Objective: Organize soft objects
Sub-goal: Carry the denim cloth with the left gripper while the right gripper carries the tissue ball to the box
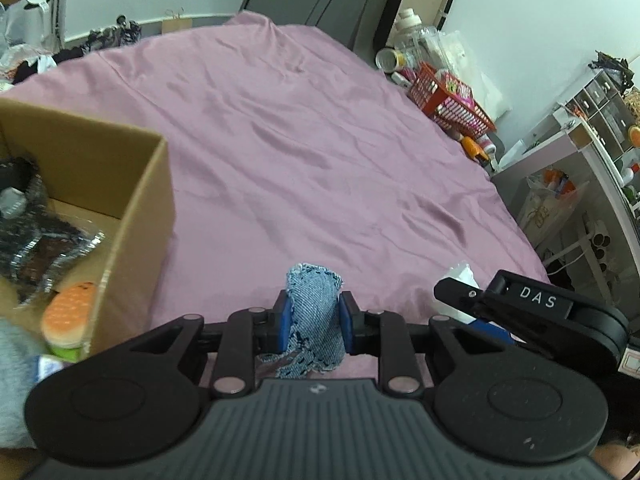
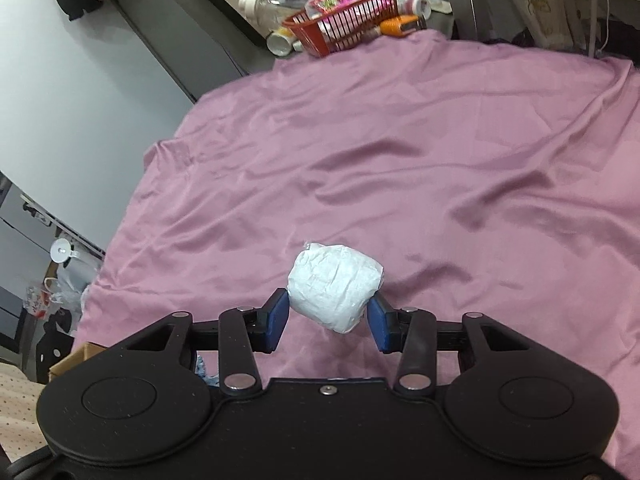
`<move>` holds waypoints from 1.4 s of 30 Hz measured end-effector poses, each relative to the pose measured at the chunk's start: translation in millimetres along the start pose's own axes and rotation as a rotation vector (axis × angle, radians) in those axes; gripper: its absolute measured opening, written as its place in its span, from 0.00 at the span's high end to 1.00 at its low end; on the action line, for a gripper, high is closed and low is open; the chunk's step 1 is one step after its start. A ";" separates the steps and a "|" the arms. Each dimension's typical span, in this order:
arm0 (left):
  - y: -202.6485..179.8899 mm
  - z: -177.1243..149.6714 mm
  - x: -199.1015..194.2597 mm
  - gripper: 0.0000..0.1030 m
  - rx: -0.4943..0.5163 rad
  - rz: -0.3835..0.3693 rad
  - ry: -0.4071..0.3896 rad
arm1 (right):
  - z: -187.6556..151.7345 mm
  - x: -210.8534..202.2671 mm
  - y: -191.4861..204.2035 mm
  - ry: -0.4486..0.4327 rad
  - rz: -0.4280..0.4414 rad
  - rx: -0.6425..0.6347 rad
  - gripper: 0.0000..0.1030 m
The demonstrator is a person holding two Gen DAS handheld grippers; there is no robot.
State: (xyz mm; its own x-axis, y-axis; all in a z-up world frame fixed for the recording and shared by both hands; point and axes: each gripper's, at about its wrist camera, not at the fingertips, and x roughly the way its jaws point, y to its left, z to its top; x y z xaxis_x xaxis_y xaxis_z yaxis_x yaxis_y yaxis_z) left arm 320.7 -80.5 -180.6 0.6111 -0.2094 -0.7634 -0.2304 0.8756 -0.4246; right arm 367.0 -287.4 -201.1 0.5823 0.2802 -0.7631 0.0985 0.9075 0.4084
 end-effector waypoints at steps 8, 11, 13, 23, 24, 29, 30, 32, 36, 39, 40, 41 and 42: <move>-3.5 3.4 -35.2 0.77 0.023 0.017 -0.066 | 1.5 -25.1 6.3 -0.040 0.060 -0.018 0.59; -3.8 3.6 -47.1 0.77 0.028 0.024 -0.086 | 1.4 -38.8 11.2 -0.072 0.075 -0.046 0.59; -3.7 3.4 -54.2 0.77 0.035 0.027 -0.098 | 0.9 -46.5 14.1 -0.089 0.087 -0.059 0.59; 3.4 2.2 -87.8 0.77 0.031 0.041 -0.157 | -6.9 -72.8 28.7 -0.136 0.129 -0.101 0.59; 4.9 2.0 -91.2 0.77 0.030 0.043 -0.161 | -7.7 -74.8 30.0 -0.139 0.135 -0.105 0.59; 12.6 3.5 -106.8 0.77 0.022 0.053 -0.184 | -14.0 -86.2 40.6 -0.156 0.156 -0.146 0.59; 14.3 3.9 -110.8 0.77 0.021 0.055 -0.190 | -15.6 -87.9 42.6 -0.157 0.160 -0.151 0.59; 16.1 5.3 -117.6 0.77 0.024 0.059 -0.203 | -18.4 -91.6 46.9 -0.159 0.172 -0.160 0.59; 23.6 10.4 -134.4 0.77 0.020 0.067 -0.236 | -24.0 -97.8 60.2 -0.166 0.195 -0.191 0.59; 30.0 14.0 -143.2 0.77 0.013 0.071 -0.254 | -31.9 -100.4 73.2 -0.164 0.216 -0.229 0.59; 32.2 15.2 -145.2 0.77 0.011 0.072 -0.258 | -35.1 -101.2 77.8 -0.164 0.221 -0.241 0.59; 34.9 16.4 -147.4 0.77 0.007 0.074 -0.262 | -38.9 -101.8 83.6 -0.164 0.228 -0.258 0.59; 37.2 17.5 -148.5 0.77 0.003 0.074 -0.265 | -41.9 -102.7 87.8 -0.165 0.236 -0.269 0.59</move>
State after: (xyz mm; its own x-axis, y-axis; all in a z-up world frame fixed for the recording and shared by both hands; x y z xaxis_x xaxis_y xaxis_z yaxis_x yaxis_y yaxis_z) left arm 234.6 -9.2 -74.5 0.7695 -0.0235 -0.6382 -0.2800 0.8857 -0.3703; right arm 282.1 -223.4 -107.8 0.6878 0.4569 -0.5640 -0.2563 0.8799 0.4002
